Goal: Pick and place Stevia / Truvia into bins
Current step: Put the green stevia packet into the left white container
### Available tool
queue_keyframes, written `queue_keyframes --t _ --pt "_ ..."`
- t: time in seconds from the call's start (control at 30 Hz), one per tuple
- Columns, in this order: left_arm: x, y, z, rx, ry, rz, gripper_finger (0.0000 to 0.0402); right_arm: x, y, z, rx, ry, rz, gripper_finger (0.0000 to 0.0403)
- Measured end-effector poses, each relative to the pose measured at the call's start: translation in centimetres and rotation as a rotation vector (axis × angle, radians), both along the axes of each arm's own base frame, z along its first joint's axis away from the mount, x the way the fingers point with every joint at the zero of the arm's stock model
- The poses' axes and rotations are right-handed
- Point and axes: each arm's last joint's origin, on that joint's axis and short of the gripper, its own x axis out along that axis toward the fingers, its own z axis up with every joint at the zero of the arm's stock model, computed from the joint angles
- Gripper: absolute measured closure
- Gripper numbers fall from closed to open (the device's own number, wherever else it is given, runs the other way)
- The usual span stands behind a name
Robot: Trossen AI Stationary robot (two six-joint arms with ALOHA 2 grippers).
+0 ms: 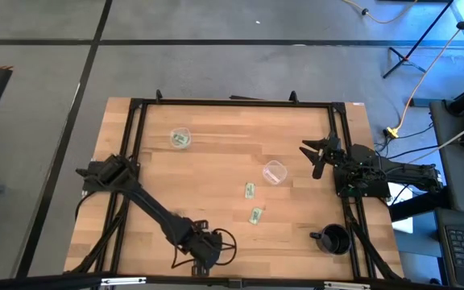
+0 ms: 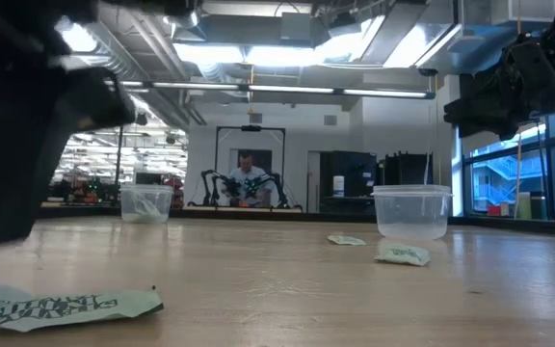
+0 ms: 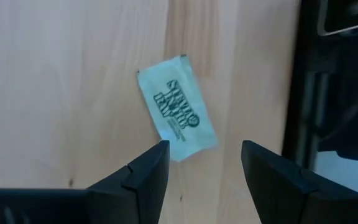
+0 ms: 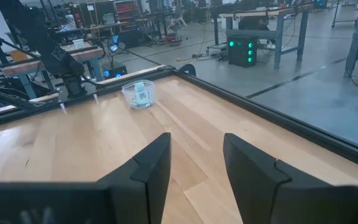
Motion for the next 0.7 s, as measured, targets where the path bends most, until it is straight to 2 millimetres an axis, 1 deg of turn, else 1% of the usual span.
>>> queue_keyframes --t 0.17,0.33,0.7 --pt "0.0 0.0 -0.8 0.025 0.020 0.012 0.0208 0.0 0.0 0.0 0.000 0.000 0.000 0.0251" --pt "-0.4 0.4 -1.7 0.074 0.093 0.034 0.0208 0.0 0.0 0.0 0.000 0.000 0.001 0.0251" --pt "-0.2 0.3 -1.8 0.053 0.094 0.034 0.0208 0.0 0.0 0.0 -0.003 0.002 0.001 0.0251"
